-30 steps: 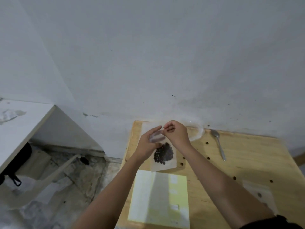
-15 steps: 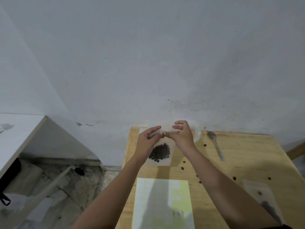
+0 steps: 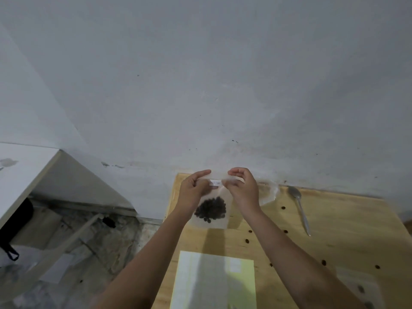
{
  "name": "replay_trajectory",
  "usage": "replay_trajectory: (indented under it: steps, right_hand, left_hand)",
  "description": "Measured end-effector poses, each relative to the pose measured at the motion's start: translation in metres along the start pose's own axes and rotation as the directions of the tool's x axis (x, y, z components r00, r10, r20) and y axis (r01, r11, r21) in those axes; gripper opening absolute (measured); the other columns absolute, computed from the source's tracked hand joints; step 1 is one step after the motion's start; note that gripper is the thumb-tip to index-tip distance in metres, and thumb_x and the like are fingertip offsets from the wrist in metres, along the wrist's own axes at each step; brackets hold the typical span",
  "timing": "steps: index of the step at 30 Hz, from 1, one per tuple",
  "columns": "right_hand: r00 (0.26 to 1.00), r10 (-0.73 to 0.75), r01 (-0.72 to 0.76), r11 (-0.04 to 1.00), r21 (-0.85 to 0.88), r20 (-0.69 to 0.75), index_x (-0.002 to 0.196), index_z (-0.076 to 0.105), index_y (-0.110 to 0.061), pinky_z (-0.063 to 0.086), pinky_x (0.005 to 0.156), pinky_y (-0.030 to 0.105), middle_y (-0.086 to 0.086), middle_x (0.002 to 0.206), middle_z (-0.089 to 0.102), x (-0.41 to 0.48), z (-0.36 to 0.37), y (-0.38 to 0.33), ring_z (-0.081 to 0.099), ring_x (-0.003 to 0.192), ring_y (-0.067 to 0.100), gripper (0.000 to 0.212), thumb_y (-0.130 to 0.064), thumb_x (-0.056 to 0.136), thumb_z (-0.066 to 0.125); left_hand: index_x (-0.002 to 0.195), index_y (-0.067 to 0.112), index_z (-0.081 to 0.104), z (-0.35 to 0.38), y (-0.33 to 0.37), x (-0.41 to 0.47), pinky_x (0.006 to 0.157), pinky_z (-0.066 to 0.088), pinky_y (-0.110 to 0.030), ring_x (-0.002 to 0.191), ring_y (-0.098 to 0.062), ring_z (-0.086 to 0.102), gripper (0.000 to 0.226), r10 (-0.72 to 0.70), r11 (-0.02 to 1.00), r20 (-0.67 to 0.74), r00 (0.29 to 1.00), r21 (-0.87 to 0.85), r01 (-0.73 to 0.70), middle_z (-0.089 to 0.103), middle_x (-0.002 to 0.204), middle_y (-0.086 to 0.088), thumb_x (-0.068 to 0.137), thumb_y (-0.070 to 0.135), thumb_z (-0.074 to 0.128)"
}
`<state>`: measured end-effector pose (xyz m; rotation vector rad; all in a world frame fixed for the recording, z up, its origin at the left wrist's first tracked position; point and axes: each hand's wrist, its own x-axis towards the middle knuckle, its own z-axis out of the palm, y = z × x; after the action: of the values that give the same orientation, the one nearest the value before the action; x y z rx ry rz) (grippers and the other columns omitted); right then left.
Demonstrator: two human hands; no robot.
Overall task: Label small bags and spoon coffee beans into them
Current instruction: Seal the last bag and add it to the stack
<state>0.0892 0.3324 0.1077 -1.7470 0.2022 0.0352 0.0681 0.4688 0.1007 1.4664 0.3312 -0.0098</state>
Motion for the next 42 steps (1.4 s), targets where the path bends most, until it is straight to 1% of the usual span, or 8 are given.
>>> replay_trajectory:
  steps: [5, 8, 14, 20, 25, 30, 37, 42]
  right_hand:
    - [0.998, 0.057, -0.057, 0.998, -0.018, 0.017, 0.110, 0.050, -0.021, 0.050, 0.086, 0.028, -0.005, 0.115, 0.055, 0.006, 0.006, 0.027, 0.058, 0.100, 0.014, 0.040, -0.006, 0.079, 0.070]
    - [0.993, 0.101, -0.095, 0.992, -0.079, 0.067, 0.096, 0.054, -0.021, 0.048, 0.080, 0.021, -0.004, 0.103, 0.060, 0.009, 0.012, 0.045, 0.059, 0.097, 0.017, 0.028, -0.003, 0.080, 0.068]
    - [0.989, 0.144, -0.138, 0.982, -0.128, 0.034, 0.093, 0.058, -0.016, 0.050, 0.080, 0.026, -0.004, 0.097, 0.061, 0.030, 0.023, 0.060, 0.059, 0.092, 0.015, 0.023, 0.002, 0.080, 0.066]
    - [0.983, 0.109, -0.056, 0.945, -0.324, 0.147, 0.113, 0.056, -0.012, 0.040, 0.076, 0.013, 0.002, 0.117, 0.057, 0.044, 0.037, 0.072, 0.052, 0.102, 0.012, 0.032, -0.003, 0.084, 0.063]
    - [0.951, 0.144, 0.010, 0.872, -0.490, 0.275, 0.132, 0.046, -0.016, 0.035, 0.092, 0.018, 0.006, 0.133, 0.043, 0.045, 0.039, 0.079, 0.045, 0.119, 0.017, 0.051, -0.011, 0.085, 0.064]
    - [0.904, 0.177, 0.088, 0.813, -0.576, 0.389, 0.138, 0.040, -0.016, 0.032, 0.104, 0.026, 0.006, 0.143, 0.037, 0.042, 0.033, 0.072, 0.038, 0.131, 0.021, 0.058, -0.016, 0.086, 0.064]
    - [0.959, 0.058, 0.109, 0.828, -0.550, 0.278, 0.130, 0.048, -0.014, 0.028, 0.095, 0.016, 0.004, 0.136, 0.042, 0.015, -0.014, 0.041, 0.042, 0.127, 0.017, 0.044, -0.012, 0.087, 0.059]
    - [0.999, 0.001, 0.029, 0.813, -0.581, 0.050, 0.127, 0.051, -0.013, 0.030, 0.089, 0.013, 0.003, 0.131, 0.050, -0.015, -0.095, 0.030, 0.046, 0.123, 0.016, 0.040, -0.012, 0.087, 0.058]
  left_hand:
    - [0.133, 0.017, 0.043, -0.009, -0.017, 0.024, 0.076, 0.056, -0.023, 0.093, -0.021, 0.064, 0.046, -0.114, 0.989, -0.007, 0.993, -0.094, 0.113, 0.059, 0.103, -0.011, 0.091, 0.006, 0.056]
    - [0.134, 0.022, 0.036, -0.019, -0.032, 0.043, 0.085, 0.053, -0.031, 0.110, -0.029, 0.058, 0.058, -0.160, 0.984, -0.028, 0.987, -0.088, 0.157, 0.050, 0.125, -0.019, 0.086, 0.006, 0.064]
    - [0.134, 0.010, 0.036, -0.024, -0.050, 0.056, 0.082, 0.048, -0.023, 0.103, -0.018, 0.053, 0.057, -0.106, 0.977, -0.081, 0.991, 0.176, 0.119, 0.048, 0.125, -0.010, 0.085, 0.000, 0.063]
    - [0.134, 0.010, 0.040, -0.029, -0.072, 0.057, 0.107, 0.032, -0.027, 0.131, -0.018, 0.040, 0.049, -0.139, 0.943, -0.074, 0.988, 0.296, 0.155, 0.044, 0.140, -0.006, 0.089, 0.003, 0.058]
    - [0.141, 0.013, 0.034, -0.032, -0.079, 0.052, 0.104, 0.025, -0.021, 0.136, -0.016, 0.032, 0.053, -0.126, 0.881, -0.070, 0.990, 0.451, 0.144, 0.034, 0.147, -0.002, 0.093, 0.014, 0.055]
    - [0.146, 0.010, 0.024, -0.032, -0.078, 0.047, 0.113, 0.018, -0.030, 0.142, -0.021, 0.019, 0.059, -0.199, 0.805, -0.005, 0.980, 0.569, 0.167, 0.018, 0.155, -0.007, 0.095, 0.021, 0.051]
    - [0.136, 0.005, 0.042, 0.005, -0.048, 0.035, 0.110, 0.023, -0.030, 0.138, -0.023, 0.026, 0.043, 0.130, 0.744, 0.016, 0.991, 0.659, -0.108, 0.029, 0.149, -0.011, 0.095, 0.019, 0.050]
    - [0.129, 0.004, 0.048, 0.090, -0.034, 0.003, 0.102, 0.028, -0.022, 0.127, -0.023, 0.039, 0.037, 0.213, 0.718, 0.331, 0.919, 0.585, -0.377, 0.043, 0.134, -0.011, 0.094, 0.016, 0.052]
